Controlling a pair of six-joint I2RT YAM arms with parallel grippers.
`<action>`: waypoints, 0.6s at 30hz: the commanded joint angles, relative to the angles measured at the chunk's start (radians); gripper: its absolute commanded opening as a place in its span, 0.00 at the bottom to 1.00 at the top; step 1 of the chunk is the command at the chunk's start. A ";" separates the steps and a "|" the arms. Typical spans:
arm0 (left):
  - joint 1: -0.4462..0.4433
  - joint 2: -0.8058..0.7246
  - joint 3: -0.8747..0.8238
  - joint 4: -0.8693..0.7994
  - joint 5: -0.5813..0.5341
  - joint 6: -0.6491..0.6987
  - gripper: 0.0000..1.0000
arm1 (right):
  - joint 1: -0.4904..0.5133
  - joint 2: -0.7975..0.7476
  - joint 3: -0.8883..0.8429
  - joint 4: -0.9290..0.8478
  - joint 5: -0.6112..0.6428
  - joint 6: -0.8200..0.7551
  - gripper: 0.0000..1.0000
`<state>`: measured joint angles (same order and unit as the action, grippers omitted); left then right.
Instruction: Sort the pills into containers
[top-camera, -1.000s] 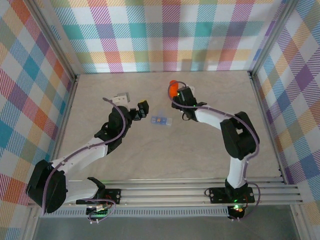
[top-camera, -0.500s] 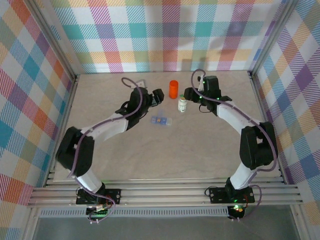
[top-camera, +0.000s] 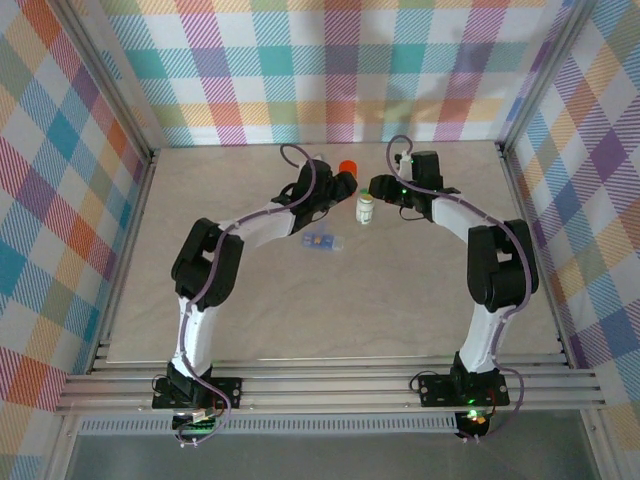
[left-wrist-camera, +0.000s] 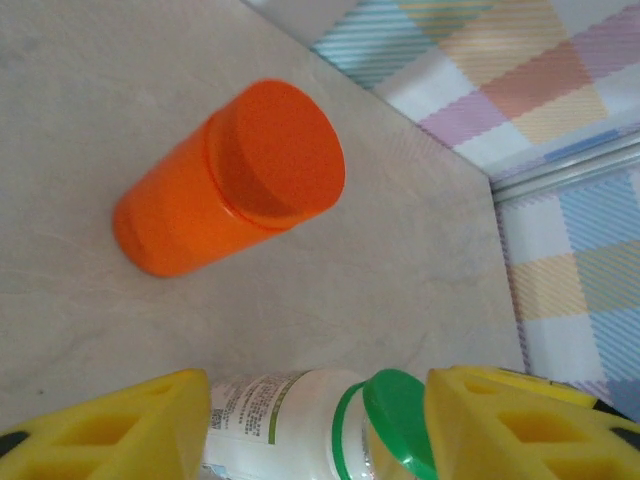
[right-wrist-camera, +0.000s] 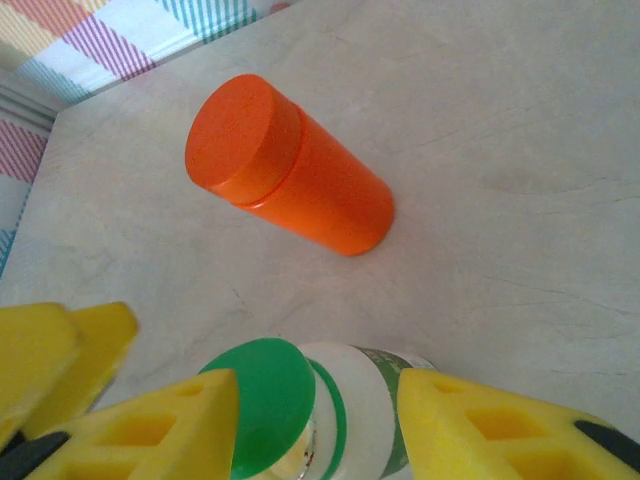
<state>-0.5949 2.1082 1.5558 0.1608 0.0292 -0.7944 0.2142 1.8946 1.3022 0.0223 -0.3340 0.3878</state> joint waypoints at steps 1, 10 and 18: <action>-0.014 0.042 0.061 -0.040 0.035 -0.017 0.53 | -0.007 0.018 0.028 0.068 -0.056 0.005 0.48; -0.023 0.099 0.095 -0.021 0.054 -0.016 0.49 | -0.009 0.035 -0.044 0.155 -0.081 0.005 0.45; -0.032 0.105 0.075 0.015 0.063 -0.016 0.47 | -0.008 0.043 -0.127 0.235 -0.082 -0.017 0.42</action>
<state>-0.6132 2.2021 1.6215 0.1356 0.0715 -0.8009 0.2104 1.9190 1.2041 0.2073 -0.4026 0.3870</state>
